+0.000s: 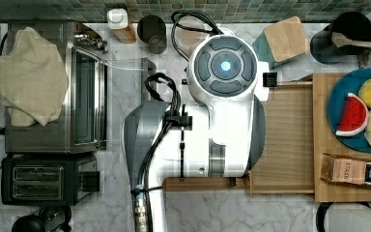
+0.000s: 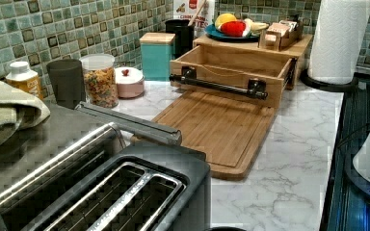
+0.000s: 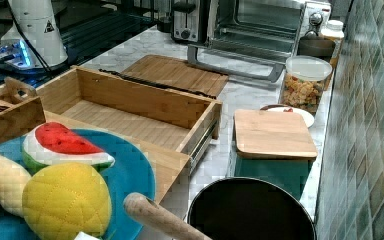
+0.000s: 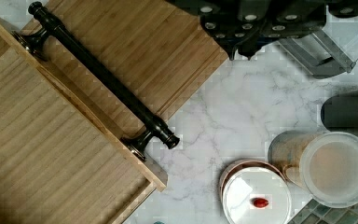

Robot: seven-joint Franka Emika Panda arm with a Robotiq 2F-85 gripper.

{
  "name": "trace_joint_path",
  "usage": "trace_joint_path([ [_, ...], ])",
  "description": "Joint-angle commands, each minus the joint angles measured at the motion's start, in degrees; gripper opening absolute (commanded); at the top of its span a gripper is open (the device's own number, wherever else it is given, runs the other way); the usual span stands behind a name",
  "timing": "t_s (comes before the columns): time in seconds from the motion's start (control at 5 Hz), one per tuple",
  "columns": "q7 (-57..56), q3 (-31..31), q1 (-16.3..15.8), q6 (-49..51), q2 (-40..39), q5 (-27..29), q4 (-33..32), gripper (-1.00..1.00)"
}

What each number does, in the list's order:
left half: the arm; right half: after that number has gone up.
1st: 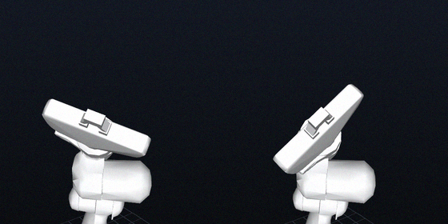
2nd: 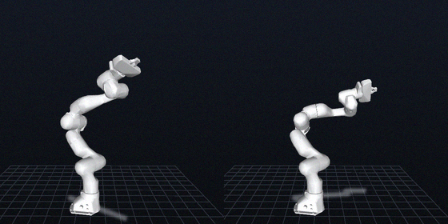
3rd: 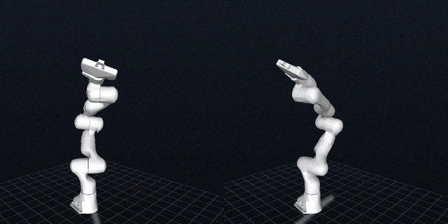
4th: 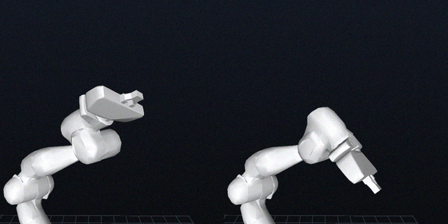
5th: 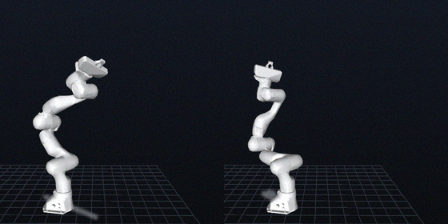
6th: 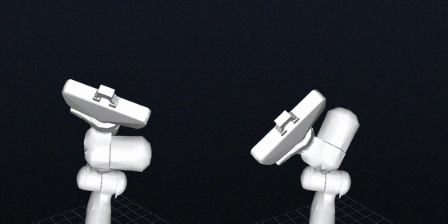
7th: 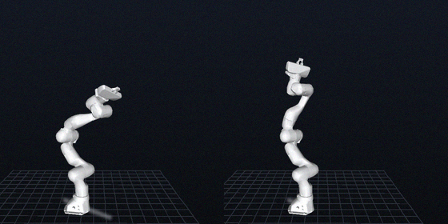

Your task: Close the drawer.

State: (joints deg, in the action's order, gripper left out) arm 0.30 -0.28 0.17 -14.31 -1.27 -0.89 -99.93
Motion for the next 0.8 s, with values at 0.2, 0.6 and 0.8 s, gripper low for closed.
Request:
trace_joint_path([
  [0.2, 0.0, 0.0, 0.0, -0.1, 0.0, 0.0, 0.0, -1.00],
  [0.6, -13.3, 0.2, 0.0, -10.0, 6.2, 2.0, -13.7, -1.00],
  [0.8, -18.3, 0.4, -0.1, -6.1, 5.0, 2.0, -13.2, -1.00],
])
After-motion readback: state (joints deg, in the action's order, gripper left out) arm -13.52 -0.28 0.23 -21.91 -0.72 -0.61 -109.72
